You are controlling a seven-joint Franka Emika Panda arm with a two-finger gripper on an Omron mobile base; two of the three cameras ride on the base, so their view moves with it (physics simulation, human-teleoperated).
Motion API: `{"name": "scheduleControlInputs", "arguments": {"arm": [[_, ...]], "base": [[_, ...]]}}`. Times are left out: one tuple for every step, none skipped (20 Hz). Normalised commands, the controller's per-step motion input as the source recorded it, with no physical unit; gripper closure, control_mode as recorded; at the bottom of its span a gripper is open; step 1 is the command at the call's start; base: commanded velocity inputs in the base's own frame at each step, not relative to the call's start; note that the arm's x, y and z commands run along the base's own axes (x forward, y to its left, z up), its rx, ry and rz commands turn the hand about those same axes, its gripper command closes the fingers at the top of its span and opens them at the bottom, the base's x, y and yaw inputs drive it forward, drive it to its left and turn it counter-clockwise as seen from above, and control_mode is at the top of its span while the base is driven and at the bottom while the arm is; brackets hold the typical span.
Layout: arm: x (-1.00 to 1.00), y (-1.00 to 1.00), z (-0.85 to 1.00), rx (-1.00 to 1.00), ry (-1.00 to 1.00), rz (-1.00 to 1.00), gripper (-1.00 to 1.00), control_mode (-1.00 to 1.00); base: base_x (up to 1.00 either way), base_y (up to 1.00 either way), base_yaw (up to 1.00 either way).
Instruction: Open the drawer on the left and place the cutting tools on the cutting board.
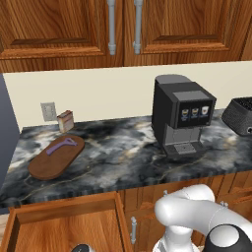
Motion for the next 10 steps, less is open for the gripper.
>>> {"name": "scheduleControlInputs", "arguments": {"arm": [[0.0,0.0,-0.04,0.0,0.0,0.0,-1.0,-1.0],[0.0,0.0,-0.06,0.0,0.0,0.0,-1.0,-1.0],[0.0,0.0,-0.07,0.0,0.0,0.0,-1.0,-1.0],[0.0,0.0,-0.09,0.0,0.0,0.0,-1.0,-1.0],[0.0,0.0,-0.06,0.0,0.0,0.0,-1.0,-1.0],[0.0,0.0,-0.04,0.0,0.0,0.0,-1.0,-1.0],[0.0,-0.02,0.0,0.0,-0.01,0.0,-1.0,-1.0],[0.0,-0.03,0.0,0.0,0.0,0.0,-1.0,-1.0],[0.0,0.0,0.0,0.0,0.0,0.0,1.0,-1.0],[0.0,0.0,0.0,0.0,0.0,0.0,1.0,-1.0]], "base": [[0.0,0.0,0.0],[0.0,0.0,0.0],[0.0,0.0,0.0],[0.0,0.0,0.0],[0.0,0.0,0.0],[0.0,0.0,0.0],[0.0,0.0,0.0],[0.0,0.0,0.0],[0.0,0.0,0.0],[0.0,0.0,0.0]]}}
